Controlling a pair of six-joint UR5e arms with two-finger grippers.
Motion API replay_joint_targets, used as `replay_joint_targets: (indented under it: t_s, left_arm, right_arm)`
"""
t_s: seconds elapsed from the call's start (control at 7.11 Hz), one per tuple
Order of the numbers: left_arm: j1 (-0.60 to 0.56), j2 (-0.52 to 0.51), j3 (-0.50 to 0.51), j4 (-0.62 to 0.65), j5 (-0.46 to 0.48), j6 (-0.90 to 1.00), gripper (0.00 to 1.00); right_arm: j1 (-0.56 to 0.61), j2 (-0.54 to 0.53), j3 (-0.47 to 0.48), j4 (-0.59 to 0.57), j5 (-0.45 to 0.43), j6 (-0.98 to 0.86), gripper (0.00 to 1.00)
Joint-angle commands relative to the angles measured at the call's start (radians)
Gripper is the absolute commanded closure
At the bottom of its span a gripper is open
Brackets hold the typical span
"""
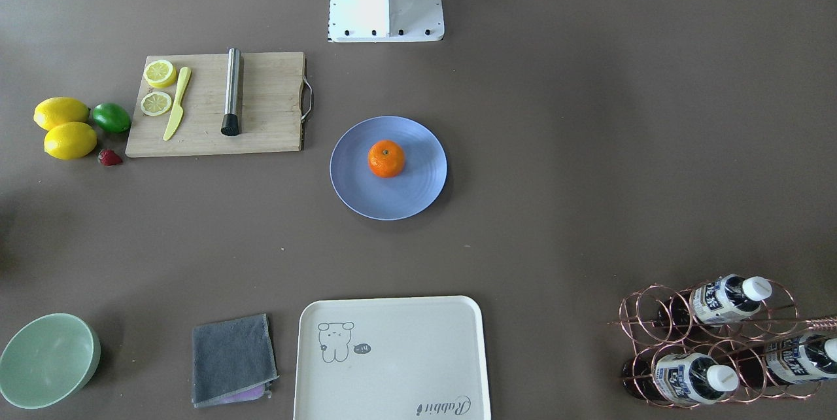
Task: Pick orange to plate
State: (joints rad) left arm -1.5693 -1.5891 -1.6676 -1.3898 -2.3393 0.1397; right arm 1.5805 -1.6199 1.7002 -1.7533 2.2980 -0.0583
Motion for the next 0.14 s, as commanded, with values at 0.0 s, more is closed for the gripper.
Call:
replay_joint_targets:
  t_s: [0.0]
  left_arm:
    - [0.0,0.0,0.0,-0.002,0.0,0.001,0.02]
  right_arm:
    - [-0.004,0.0,0.001,0.002,0.0,0.0,0.0]
